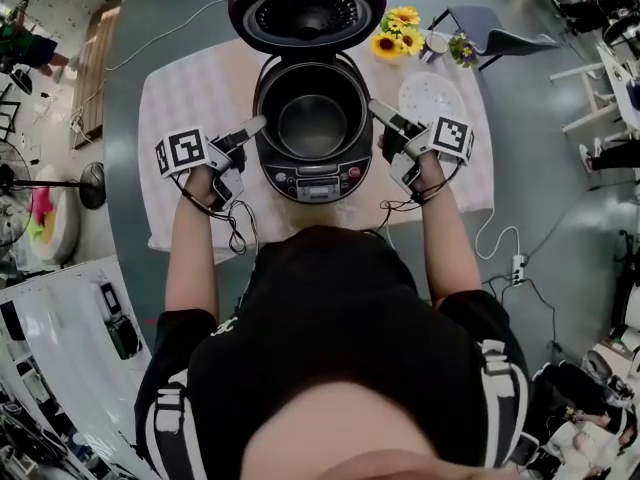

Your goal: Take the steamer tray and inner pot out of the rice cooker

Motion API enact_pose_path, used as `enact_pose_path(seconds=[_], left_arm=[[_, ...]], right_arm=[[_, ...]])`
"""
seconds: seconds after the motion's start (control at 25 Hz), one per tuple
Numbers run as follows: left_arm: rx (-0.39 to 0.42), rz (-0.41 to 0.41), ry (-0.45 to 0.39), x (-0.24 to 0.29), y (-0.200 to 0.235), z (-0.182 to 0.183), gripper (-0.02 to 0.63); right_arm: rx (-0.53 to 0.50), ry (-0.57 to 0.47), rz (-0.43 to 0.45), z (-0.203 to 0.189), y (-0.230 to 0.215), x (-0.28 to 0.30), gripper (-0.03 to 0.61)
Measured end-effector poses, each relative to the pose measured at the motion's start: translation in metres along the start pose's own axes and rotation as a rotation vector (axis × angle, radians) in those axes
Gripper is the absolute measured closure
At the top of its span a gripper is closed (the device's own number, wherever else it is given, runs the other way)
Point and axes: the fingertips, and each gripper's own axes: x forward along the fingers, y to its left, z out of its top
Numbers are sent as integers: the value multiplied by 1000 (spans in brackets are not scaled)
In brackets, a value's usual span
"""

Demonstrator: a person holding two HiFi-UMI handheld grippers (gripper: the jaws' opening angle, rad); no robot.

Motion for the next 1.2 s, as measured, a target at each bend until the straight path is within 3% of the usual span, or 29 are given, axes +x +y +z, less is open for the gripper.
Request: enact_pose_path(seconds=[0.24,0.44,0.84,1.2], left_arm=[[-138,-16,30,5,22,-2,328],[-309,-11,37,5,40,-8,328],[-328,-124,73,17,36,-8,358],[-306,-135,199,33,31,-15,401]], right_arm=[[110,95,18,-23,-24,3,314],[144,132,0,-25,-37,9,314],[186,212,-18,-28,-45,18,340],[120,293,-144,-18,-69,27,475]])
